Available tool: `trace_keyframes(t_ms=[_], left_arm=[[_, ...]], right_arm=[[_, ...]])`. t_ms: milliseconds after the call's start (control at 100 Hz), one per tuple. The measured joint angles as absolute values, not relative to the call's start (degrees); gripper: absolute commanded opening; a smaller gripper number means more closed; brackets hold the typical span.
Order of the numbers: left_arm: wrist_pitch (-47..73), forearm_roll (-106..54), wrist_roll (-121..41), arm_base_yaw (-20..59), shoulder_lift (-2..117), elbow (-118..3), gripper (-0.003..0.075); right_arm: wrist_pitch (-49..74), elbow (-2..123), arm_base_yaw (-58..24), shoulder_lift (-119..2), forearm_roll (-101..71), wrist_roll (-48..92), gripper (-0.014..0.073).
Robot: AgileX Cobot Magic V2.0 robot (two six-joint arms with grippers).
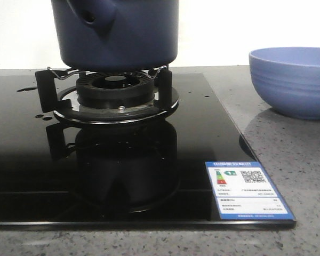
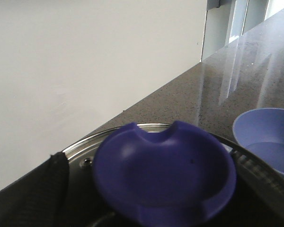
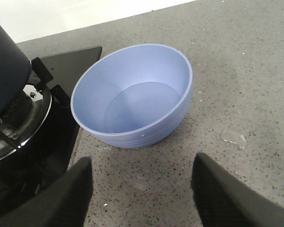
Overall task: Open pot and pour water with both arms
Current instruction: 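Lift the glass lid up off the saucepan with the left gripper, then reach the right gripper to the light blue bowl rim and grasp it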
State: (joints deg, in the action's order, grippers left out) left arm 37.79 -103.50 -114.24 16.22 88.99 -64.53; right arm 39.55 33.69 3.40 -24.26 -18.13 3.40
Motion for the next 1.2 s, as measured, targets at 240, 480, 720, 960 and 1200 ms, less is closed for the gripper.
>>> trace_keyframes(t_ms=[240,480,720,960,1200], left_arm=[[38.28,-103.47,-114.24,16.22,90.63,-66.49,0.0532],[41.19,-103.47,-114.03,16.22,91.48,-66.93,0.0380],[42.88,-103.47,-114.03,16.09,91.63,-67.02,0.0256],[44.13,-103.37,-114.03,16.07,91.90,-67.15,0.0238],[44.12,-102.78,-113.74,16.07,91.78,-67.43,0.0238]], right_arm=[[39.55,33.69,3.40,-24.30,-18.81,3.40,0.0407],[39.55,33.69,3.40,-24.30,-18.94,3.40,0.0407],[39.55,33.69,3.40,-24.30,-18.94,3.40,0.0407],[39.55,33.69,3.40,-24.30,-18.94,3.40,0.0407],[39.55,33.69,3.40,-24.30,-18.94,3.40,0.0407]])
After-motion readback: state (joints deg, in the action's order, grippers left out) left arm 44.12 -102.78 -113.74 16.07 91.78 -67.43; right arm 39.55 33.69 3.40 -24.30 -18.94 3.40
